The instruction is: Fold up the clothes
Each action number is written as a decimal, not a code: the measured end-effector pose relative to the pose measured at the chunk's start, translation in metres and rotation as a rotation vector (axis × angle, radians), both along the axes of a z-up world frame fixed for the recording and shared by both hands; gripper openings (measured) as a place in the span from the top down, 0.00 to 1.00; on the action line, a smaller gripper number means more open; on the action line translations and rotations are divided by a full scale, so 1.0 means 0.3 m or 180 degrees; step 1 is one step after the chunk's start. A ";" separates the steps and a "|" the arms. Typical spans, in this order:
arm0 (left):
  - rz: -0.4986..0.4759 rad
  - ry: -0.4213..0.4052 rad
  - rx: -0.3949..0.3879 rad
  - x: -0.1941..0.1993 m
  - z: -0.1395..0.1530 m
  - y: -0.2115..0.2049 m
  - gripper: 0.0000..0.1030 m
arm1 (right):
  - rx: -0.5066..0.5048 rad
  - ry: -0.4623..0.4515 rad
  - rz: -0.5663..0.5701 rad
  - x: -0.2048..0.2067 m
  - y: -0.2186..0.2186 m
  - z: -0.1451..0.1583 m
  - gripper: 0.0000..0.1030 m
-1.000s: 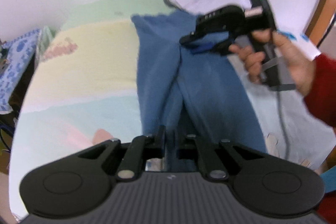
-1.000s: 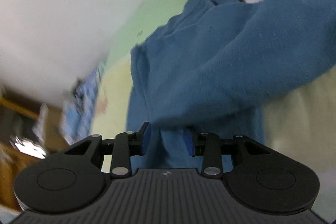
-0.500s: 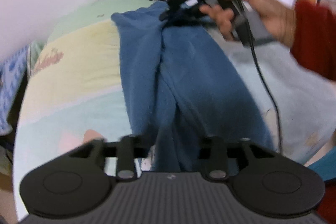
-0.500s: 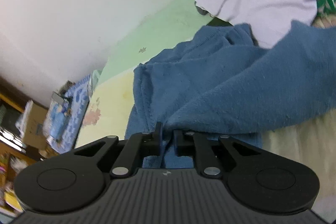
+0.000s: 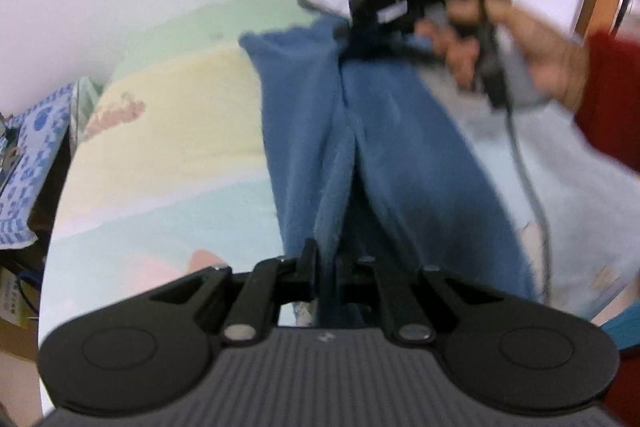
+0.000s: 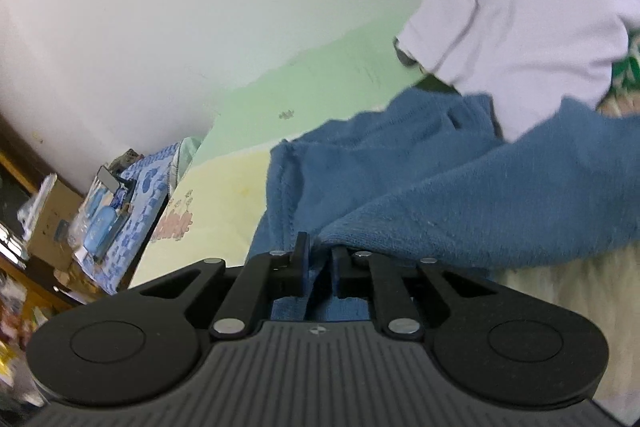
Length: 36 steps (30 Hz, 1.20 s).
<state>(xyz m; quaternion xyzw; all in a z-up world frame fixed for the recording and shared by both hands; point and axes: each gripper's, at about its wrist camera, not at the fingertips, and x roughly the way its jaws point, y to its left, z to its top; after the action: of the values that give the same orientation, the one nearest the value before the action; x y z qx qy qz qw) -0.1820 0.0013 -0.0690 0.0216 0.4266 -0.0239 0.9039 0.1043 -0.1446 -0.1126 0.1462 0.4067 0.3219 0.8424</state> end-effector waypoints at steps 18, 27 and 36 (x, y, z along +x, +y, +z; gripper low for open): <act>-0.0613 0.0522 -0.0256 0.013 -0.180 -0.197 0.85 | -0.0280 0.0037 0.0175 -0.045 -0.038 -0.034 0.69; -0.0714 0.0547 -0.0323 -0.057 -0.112 -0.158 0.51 | -0.0483 -0.0139 0.0843 -0.160 0.095 -0.079 0.72; -0.0428 0.0633 -0.0130 -0.108 -0.077 -0.072 0.78 | -0.0212 -0.0081 0.0632 -0.190 0.005 -0.071 0.77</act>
<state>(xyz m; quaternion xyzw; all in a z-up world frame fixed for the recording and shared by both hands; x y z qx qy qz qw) -0.2144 -0.0203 -0.0922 0.0292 0.5111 -0.0952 0.8537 0.0473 -0.1433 -0.1340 0.0731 0.4189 0.3919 0.8158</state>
